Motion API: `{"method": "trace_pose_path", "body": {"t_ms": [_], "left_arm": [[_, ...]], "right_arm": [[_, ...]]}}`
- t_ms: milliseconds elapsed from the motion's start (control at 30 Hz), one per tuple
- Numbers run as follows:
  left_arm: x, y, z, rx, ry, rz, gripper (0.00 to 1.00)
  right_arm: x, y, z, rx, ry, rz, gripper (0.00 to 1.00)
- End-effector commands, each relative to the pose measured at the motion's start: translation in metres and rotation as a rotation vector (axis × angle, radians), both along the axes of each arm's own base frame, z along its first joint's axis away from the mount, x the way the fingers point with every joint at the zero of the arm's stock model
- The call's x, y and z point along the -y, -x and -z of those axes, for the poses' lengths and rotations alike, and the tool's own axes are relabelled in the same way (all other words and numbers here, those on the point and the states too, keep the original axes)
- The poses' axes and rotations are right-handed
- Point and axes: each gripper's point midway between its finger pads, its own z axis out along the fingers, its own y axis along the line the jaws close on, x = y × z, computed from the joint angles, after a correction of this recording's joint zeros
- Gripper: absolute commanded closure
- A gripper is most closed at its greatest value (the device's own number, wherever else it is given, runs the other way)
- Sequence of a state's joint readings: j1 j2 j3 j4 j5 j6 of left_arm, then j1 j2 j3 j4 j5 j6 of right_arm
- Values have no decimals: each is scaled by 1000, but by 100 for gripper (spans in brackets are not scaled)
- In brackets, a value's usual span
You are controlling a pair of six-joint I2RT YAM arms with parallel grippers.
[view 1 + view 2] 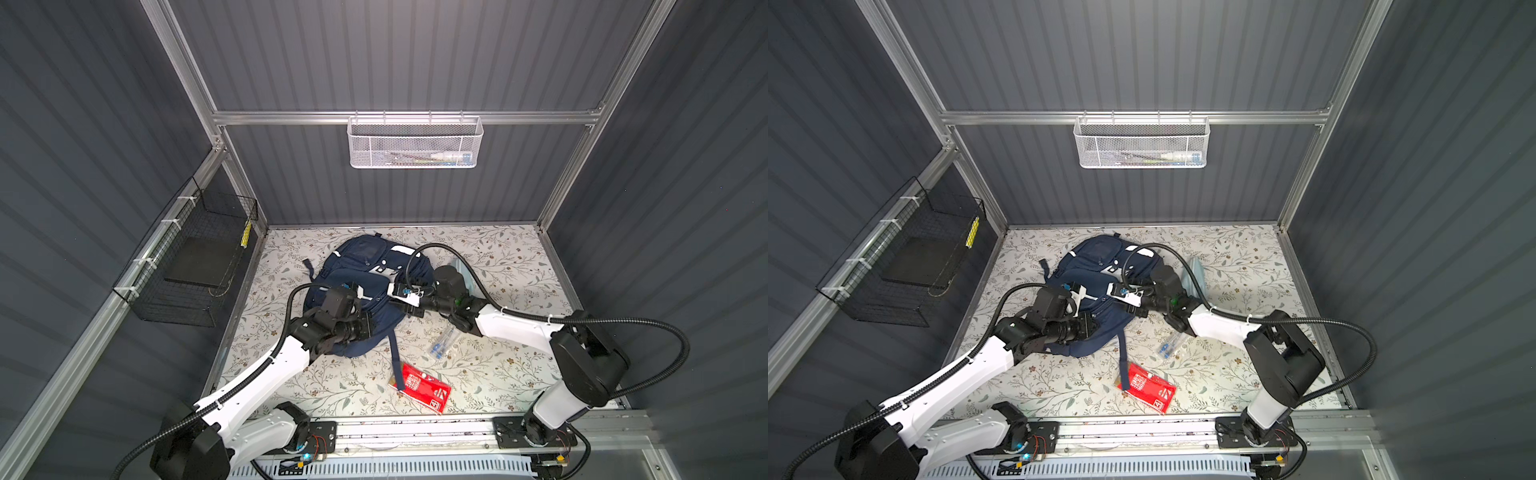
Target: Pack the student bag
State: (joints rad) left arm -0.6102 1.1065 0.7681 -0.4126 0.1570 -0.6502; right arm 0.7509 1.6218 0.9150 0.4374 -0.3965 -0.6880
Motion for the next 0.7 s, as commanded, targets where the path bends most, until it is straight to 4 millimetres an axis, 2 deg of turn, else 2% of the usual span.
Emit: {"method": "trace_pose_path", "body": {"t_ms": [0, 167, 267, 367, 400, 467, 500, 600, 667], "left_arm": [[10, -16, -24, 71, 62, -16, 100], [13, -11, -23, 57, 90, -9, 100], [8, -11, -18, 54, 68, -28, 100], [11, -11, -25, 65, 93, -21, 100], [13, -11, -27, 64, 106, -16, 100], [16, -10, -31, 62, 119, -4, 100], [16, -9, -30, 62, 120, -5, 100], [3, -9, -24, 63, 87, -47, 100], [-11, -12, -15, 54, 28, -76, 100]], "right_arm": [[-6, 8, 30, 1, 92, -32, 47], [-31, 19, 39, 17, 110, -98, 47], [-35, 26, 44, -17, 117, -122, 48], [-44, 27, 55, -8, 140, -142, 50], [-48, 25, 57, 0, 143, -136, 54], [-52, 16, 60, 10, 123, -102, 77], [-51, 15, 61, 20, 116, -97, 84], [-39, 6, 64, 19, 117, -44, 98], [-29, 5, 63, -3, 109, -42, 100]]}}
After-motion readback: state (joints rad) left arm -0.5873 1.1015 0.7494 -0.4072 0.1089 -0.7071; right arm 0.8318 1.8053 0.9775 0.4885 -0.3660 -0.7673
